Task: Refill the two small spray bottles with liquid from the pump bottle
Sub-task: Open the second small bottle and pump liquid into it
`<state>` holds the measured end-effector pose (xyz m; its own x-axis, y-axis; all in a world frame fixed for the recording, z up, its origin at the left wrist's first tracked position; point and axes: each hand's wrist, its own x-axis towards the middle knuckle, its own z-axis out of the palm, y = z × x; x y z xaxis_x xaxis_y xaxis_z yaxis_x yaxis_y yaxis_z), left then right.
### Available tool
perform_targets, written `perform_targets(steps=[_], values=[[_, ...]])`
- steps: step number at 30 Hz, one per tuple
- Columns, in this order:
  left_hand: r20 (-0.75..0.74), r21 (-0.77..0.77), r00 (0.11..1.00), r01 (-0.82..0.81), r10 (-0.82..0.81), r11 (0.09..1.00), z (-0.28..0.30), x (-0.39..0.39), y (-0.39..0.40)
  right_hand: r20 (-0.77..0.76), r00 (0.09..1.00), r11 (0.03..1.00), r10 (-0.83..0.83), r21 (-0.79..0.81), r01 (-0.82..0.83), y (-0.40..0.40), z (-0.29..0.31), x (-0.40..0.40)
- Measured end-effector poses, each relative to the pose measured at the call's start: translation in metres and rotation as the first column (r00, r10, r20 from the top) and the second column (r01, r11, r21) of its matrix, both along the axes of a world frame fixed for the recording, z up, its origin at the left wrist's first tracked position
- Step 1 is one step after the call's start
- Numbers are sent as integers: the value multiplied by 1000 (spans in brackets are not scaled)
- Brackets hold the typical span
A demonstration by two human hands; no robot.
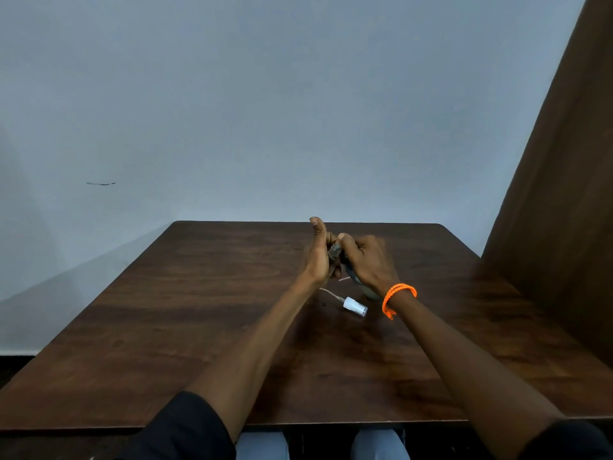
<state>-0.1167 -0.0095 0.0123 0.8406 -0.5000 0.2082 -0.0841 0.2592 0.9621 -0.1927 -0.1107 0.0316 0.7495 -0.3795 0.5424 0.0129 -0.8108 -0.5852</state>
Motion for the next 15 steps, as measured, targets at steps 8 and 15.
perform_targets(steps=[8,15], values=[[-64,-22,997,-41,39,999,-2,-6,7,8,1000,998,-4,60,4,-4,-3,2],[-104,-36,991,-93,88,995,-10,-7,6,9,1000,996,-22,88,21,-4,-3,3]])
